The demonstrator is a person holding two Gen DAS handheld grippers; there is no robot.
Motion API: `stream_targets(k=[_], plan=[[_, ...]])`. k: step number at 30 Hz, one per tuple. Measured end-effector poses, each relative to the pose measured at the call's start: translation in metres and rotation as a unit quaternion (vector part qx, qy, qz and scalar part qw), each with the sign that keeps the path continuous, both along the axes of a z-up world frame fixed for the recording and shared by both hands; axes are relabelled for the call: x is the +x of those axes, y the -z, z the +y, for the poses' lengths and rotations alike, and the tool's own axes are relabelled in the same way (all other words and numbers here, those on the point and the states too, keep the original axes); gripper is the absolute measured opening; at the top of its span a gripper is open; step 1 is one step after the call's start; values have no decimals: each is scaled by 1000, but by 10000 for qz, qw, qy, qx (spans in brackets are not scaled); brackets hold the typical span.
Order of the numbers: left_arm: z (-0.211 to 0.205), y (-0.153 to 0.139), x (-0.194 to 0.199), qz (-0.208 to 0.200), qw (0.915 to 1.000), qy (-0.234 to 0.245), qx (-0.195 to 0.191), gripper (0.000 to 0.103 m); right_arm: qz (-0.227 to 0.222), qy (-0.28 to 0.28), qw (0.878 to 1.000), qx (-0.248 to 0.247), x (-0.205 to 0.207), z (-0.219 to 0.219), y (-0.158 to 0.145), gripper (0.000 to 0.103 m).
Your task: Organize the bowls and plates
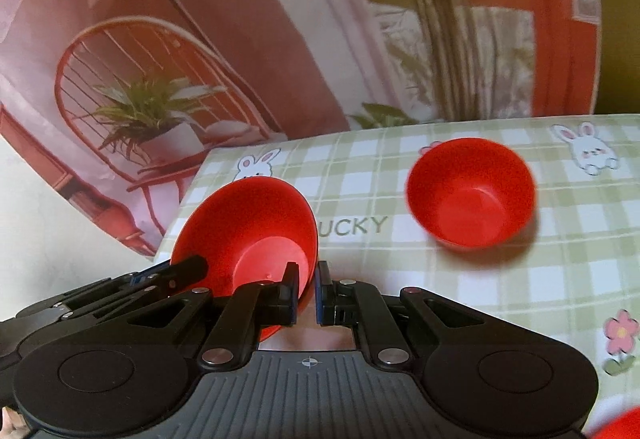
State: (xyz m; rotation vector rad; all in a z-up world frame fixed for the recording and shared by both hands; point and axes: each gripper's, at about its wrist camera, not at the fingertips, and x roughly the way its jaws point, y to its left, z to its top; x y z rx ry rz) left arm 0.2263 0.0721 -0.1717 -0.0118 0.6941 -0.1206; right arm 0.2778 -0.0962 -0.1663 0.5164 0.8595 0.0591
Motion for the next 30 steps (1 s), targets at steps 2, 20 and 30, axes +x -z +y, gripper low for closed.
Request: stream_targets(k=[2, 20, 30], plan=[[-10, -3, -7, -16, 10000, 58, 22, 9, -39, 62, 10000, 37, -12, -9, -4, 7], [-113, -1, -48, -67, 9980, 607, 146, 11, -327, 673, 9972, 74, -99, -100, -17, 7], [-156, 10, -61, 39, 9956, 933, 124, 11, -265, 1028, 9943, 133, -138, -146, -5, 7]])
